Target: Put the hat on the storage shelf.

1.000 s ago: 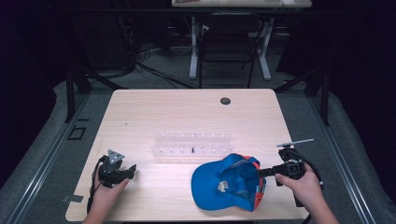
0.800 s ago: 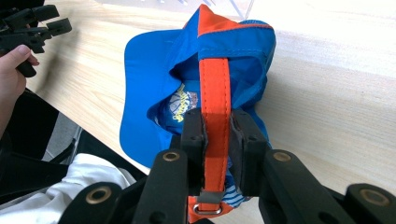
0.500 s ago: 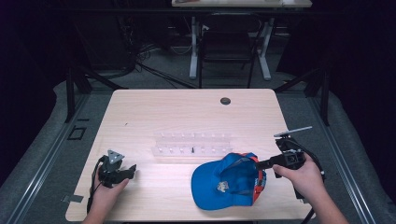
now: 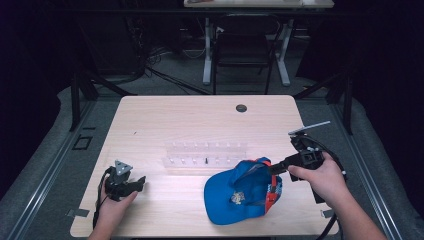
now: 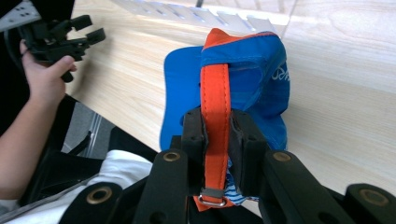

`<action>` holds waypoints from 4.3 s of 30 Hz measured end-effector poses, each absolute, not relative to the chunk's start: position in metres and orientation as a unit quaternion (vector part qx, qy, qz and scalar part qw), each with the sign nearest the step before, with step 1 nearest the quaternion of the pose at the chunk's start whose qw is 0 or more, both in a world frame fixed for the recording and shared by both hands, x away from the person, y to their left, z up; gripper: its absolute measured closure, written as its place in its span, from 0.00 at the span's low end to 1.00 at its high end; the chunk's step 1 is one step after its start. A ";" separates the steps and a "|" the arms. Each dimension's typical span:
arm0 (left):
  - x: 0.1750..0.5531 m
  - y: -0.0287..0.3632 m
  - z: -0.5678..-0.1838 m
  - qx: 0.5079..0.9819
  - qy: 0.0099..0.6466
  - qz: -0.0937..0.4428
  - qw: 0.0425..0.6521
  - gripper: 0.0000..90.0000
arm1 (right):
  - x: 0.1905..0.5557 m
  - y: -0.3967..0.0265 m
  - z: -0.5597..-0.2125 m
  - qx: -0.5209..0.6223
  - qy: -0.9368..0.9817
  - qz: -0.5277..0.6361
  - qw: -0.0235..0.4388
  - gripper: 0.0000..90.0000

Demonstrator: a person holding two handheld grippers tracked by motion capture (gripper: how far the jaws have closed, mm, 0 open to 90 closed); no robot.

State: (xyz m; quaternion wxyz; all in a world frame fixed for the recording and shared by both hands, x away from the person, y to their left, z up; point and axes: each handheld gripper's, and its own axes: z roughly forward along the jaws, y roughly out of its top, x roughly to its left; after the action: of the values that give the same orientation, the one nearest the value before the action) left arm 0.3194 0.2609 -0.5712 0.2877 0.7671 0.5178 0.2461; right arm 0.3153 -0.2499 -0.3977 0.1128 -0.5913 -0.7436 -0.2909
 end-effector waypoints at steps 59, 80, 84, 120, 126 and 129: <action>0.320 0.259 -0.572 0.772 0.513 0.241 0.289 0.38 | 0.348 -0.215 -0.300 -0.567 -0.679 -0.412 0.219 0.86; 0.320 0.258 -0.572 0.773 0.512 0.239 0.290 0.38 | 0.380 -0.174 -0.278 -0.566 -0.664 -0.438 0.216 0.86; 0.320 0.258 -0.572 0.771 0.513 0.239 0.292 0.38 | 0.386 -0.166 -0.278 -0.566 -0.660 -0.444 0.217 0.86; 0.321 0.258 -0.572 0.773 0.510 0.240 0.291 0.38 | 0.425 -0.163 -0.303 -0.625 -0.604 -0.455 0.191 0.86; 0.321 0.258 -0.572 0.772 0.511 0.240 0.293 0.38 | 0.427 -0.164 -0.306 -0.631 -0.594 -0.462 0.188 0.86; 0.320 0.258 -0.572 0.771 0.511 0.240 0.294 0.38 | 0.428 -0.166 -0.306 -0.639 -0.586 -0.464 0.181 0.86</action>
State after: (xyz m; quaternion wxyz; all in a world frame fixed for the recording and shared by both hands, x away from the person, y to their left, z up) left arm 0.3203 0.2578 -0.5719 0.2939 0.7710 0.5115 0.2401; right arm 0.4277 -0.1665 -0.3060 0.1814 -0.6390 -0.5860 -0.4641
